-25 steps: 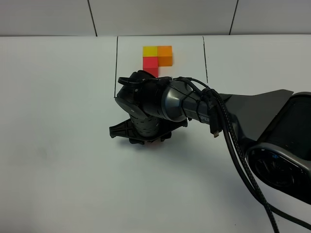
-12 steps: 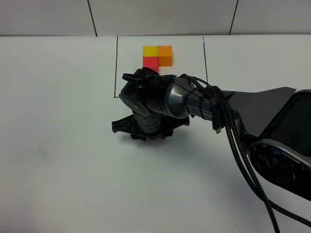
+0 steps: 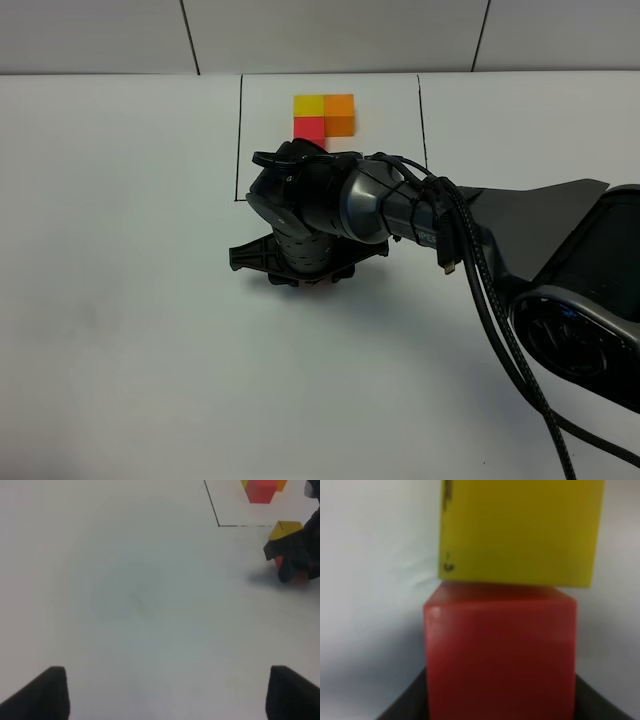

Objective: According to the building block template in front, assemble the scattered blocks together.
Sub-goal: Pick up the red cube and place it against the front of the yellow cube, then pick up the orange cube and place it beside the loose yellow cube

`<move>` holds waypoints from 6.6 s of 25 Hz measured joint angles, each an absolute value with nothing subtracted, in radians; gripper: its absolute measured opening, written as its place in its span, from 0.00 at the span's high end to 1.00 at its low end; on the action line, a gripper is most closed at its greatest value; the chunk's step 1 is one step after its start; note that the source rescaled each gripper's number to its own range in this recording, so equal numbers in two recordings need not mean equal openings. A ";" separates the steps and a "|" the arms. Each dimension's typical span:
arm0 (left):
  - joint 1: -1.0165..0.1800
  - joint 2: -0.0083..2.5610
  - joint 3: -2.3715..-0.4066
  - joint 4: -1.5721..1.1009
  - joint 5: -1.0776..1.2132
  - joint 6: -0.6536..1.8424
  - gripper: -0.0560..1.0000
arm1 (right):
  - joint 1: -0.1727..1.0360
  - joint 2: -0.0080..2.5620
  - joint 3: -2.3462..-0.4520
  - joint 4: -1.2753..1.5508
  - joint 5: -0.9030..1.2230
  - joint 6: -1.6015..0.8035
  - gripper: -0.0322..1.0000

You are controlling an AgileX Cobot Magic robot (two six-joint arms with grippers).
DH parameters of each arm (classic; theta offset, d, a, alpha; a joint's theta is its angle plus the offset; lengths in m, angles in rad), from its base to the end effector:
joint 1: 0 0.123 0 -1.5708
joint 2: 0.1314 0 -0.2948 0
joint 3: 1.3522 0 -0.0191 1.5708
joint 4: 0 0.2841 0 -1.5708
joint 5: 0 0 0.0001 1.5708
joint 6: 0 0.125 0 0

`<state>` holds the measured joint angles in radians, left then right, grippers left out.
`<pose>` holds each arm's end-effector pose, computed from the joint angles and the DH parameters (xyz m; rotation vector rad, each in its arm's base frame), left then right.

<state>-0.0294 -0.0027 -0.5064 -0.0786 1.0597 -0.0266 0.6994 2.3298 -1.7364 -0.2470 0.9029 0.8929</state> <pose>0.0433 -0.0098 0.2805 0.0069 2.0341 -0.1291 0.4045 0.3089 0.0666 0.0803 2.8807 -0.0420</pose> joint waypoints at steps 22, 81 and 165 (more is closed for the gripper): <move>-0.029 -0.003 -0.506 -0.079 1.060 -0.027 0.25 | 0.699 2.333 -1.736 -0.260 0.896 0.942 0.96; -0.029 -0.003 -0.506 -0.078 1.060 -0.027 0.25 | 0.500 1.293 -0.747 -0.350 0.794 0.703 0.07; -0.029 -0.003 -0.506 -0.078 1.060 -0.027 0.25 | -0.048 2.023 -1.207 0.039 0.589 -0.070 0.11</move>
